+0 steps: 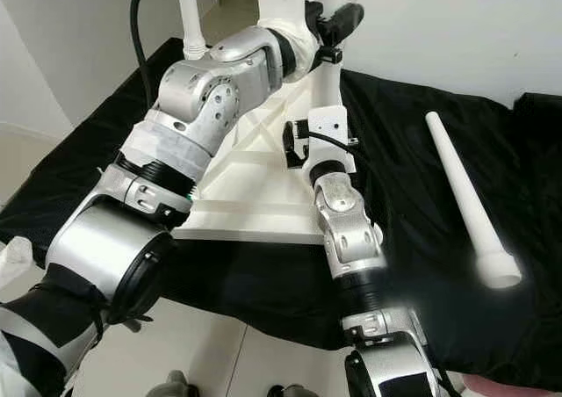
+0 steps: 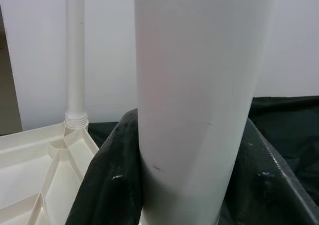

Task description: Building children table

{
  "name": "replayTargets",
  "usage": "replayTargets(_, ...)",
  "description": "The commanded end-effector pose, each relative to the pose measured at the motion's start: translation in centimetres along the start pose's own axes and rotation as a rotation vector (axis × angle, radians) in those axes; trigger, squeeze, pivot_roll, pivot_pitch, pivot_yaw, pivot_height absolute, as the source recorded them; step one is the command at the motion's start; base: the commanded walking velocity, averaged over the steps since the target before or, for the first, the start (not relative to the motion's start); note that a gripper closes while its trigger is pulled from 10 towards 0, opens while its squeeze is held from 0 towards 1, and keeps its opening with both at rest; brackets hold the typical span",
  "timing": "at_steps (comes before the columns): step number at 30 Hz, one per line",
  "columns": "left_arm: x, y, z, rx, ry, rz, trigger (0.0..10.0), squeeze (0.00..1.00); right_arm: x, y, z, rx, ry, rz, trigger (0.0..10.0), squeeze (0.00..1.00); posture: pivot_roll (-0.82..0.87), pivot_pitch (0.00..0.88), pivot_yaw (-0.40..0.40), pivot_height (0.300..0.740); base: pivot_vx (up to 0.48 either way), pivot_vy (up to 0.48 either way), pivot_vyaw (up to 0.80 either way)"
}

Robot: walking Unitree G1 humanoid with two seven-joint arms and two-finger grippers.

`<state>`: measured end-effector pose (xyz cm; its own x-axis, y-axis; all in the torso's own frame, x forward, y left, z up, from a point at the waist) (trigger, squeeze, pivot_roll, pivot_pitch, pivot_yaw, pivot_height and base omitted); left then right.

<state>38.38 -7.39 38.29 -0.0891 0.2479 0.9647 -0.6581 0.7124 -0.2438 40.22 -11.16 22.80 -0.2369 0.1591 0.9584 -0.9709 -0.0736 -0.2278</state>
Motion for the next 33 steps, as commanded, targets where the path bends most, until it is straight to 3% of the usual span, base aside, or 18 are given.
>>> replayTargets(1,1.4,-0.2,1.0,-0.026,-0.031,0.046,10.0,0.00,0.0,-0.2,0.3,-0.023,-0.008,0.005,2.2,0.00,0.00,0.073,-0.041,0.740,0.000,0.000,0.00)
replayTargets(2,1.4,-0.2,1.0,-0.026,-0.031,0.046,10.0,0.00,0.0,-0.2,0.3,-0.023,-0.008,0.005,2.2,0.00,0.00,0.073,-0.041,0.740,0.000,0.000,0.00)
replayTargets(3,1.4,-0.2,1.1,-0.027,-0.033,0.049,10.0,0.00,-0.1,-0.2,0.3,-0.026,-0.009,0.003,1.5,0.00,0.00,0.072,-0.040,0.740,0.000,0.000,0.00)
replayTargets(4,1.4,-0.2,1.1,-0.028,-0.035,0.049,10.0,0.00,-0.3,-0.1,0.2,-0.025,-0.009,-0.003,0.0,0.00,0.00,0.073,-0.039,0.740,0.000,0.000,0.00)
replayTargets(11,1.4,-0.3,1.3,-0.030,-0.058,0.047,10.0,0.00,-0.6,-0.1,0.2,-0.030,-0.008,-0.013,0.0,0.00,-0.01,0.072,-0.036,0.740,0.000,0.000,0.00)
replayTargets(15,1.4,-0.3,1.8,-0.048,-0.112,0.063,10.0,0.00,-0.6,-0.2,0.4,-0.039,-0.011,-0.014,0.0,0.00,0.00,0.074,-0.035,0.740,0.000,0.000,0.00)
replayTargets(16,1.5,-0.1,2.3,-0.082,-0.116,0.093,10.0,0.00,-0.5,-0.3,0.5,-0.052,-0.030,-0.018,10.0,0.00,0.00,0.074,-0.035,0.740,0.000,0.000,0.00)
replayTargets(17,1.5,-0.1,2.3,-0.082,-0.116,0.093,10.0,0.00,-0.5,-0.3,0.5,-0.052,-0.030,-0.018,10.0,0.00,0.00,0.074,-0.035,0.740,0.000,0.000,0.00)
replayTargets(18,1.5,0.0,2.6,-0.107,-0.073,0.098,10.0,1.00,-0.5,-0.3,0.6,-0.056,-0.038,-0.018,10.0,0.00,0.00,0.074,-0.035,0.740,0.000,0.000,0.00)
replayTargets(27,2.2,0.6,4.3,-0.202,-0.079,0.134,10.0,1.00,-0.6,-0.6,1.4,-0.106,-0.083,-0.029,10.0,0.00,0.00,0.068,-0.026,0.740,0.000,0.000,0.00)
replayTargets(28,2.3,0.7,4.5,-0.215,-0.059,0.143,10.0,0.00,-0.7,-0.6,1.7,-0.117,-0.088,-0.031,10.0,0.00,0.00,0.069,-0.023,0.740,0.000,0.000,0.00)
replayTargets(33,2.5,1.1,4.2,-0.206,-0.017,0.175,10.0,0.00,-0.9,-0.5,2.7,-0.162,-0.115,-0.038,10.0,0.00,0.00,0.069,-0.015,0.740,0.000,0.000,0.00)
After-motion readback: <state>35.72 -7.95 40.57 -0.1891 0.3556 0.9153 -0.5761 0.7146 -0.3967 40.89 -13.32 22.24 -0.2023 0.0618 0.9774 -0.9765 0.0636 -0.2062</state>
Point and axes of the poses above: a point about 5 cm out from each wrist's last joint towards the gripper, its own y axis pointing back from the gripper into the wrist, its own x axis along the axis of the wrist's last joint, z = x × y, the point moved 5 cm from there along -y, pointing out of the wrist towards the gripper, and after that the axes turned 3 degrees about y, right-handed, at the moved point
